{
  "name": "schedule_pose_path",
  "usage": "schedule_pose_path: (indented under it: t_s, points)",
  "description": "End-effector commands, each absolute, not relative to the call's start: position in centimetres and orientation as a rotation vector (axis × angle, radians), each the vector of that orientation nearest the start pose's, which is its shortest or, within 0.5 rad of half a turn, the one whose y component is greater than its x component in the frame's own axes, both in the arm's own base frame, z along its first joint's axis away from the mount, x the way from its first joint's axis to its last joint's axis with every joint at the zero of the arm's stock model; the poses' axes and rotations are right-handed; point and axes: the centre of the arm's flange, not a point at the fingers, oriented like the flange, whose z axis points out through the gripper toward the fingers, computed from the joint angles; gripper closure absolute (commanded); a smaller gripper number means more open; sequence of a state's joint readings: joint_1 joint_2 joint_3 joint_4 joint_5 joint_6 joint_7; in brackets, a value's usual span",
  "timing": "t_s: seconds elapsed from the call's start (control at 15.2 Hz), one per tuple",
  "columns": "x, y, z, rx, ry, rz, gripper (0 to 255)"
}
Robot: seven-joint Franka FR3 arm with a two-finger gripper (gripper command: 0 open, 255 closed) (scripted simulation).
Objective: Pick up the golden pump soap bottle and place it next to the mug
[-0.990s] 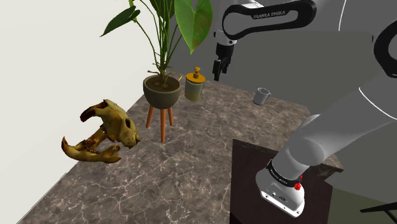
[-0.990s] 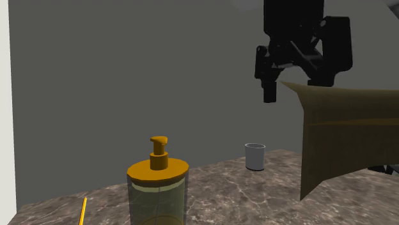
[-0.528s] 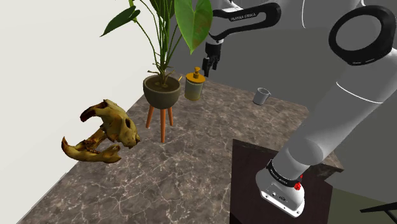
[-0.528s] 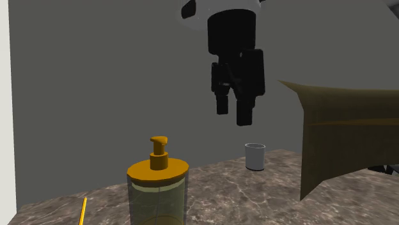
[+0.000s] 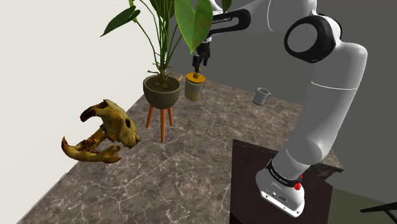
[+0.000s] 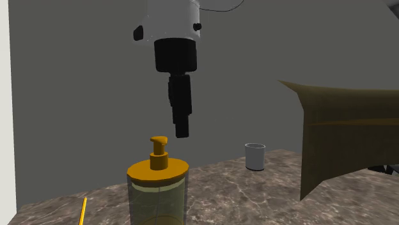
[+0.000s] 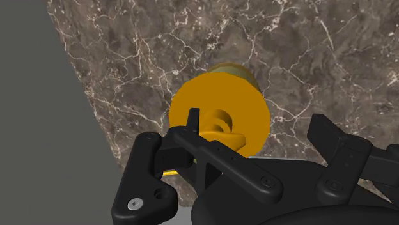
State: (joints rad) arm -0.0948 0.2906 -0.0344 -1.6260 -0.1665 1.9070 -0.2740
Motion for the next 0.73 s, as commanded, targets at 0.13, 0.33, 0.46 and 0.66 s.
schedule_pose_path:
  t_s: [0.13,0.33,0.46,0.66]
  points:
    - [68.5,-10.9,44.0,-3.296,-0.331,0.058,0]
    - [68.5,-11.2,42.4,-3.296,-0.331,0.058,0]
    - [68.5,-11.3,41.4,-3.296,-0.331,0.058,0]
    - [68.4,-11.6,40.0,-3.296,-0.331,0.058,0]
